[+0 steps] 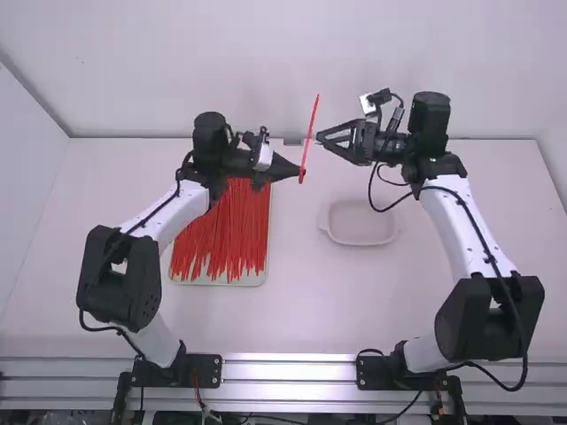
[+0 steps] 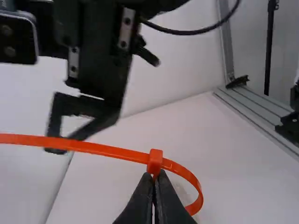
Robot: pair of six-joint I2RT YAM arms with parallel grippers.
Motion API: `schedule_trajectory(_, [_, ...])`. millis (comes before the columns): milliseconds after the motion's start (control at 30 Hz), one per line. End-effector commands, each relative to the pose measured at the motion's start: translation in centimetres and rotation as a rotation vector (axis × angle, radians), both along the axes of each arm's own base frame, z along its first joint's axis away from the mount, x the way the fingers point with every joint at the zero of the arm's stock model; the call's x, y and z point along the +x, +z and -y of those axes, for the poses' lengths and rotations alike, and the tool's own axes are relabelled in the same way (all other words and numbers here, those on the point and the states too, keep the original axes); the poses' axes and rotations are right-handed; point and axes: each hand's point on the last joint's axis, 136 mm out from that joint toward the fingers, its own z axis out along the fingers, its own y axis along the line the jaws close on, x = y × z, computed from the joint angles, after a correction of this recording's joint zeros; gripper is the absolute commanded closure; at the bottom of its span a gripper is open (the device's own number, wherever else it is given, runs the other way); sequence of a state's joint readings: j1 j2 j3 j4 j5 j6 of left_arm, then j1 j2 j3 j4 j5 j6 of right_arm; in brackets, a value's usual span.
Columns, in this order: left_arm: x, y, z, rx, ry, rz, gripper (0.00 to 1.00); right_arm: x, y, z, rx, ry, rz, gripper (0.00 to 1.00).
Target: Fasten the cable tie
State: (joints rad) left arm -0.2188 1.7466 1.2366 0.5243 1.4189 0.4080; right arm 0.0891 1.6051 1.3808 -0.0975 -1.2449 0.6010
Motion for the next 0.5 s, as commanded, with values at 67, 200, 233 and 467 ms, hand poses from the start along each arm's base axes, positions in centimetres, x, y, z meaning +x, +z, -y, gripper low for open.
schedule_trajectory(67, [0.5, 0.3, 0.0, -0.003, 0.025, -0.049, 0.98, -0.6, 0.6, -1.7, -0.03, 0.022, 0.085, 0.02])
schedule_trajectory(200, [1.0, 0.8, 0.1, -0.011, 0.058, -0.07, 0.98, -1.1, 0.6, -2.6, -0.031, 0.044, 0.092, 0.14])
schedule_trajectory(233, [1.2, 1.0, 0.1, -0.014, 0.067, -0.072, 0.98, -1.1, 0.6, -2.7, -0.031, 0.045, 0.092, 0.2])
schedule_trajectory(467, [1.2, 1.8, 0.2, -0.031, 0.071, -0.058, 0.98, -1.3, 0.5, -3.1, -0.033, 0.054, 0.099, 0.67])
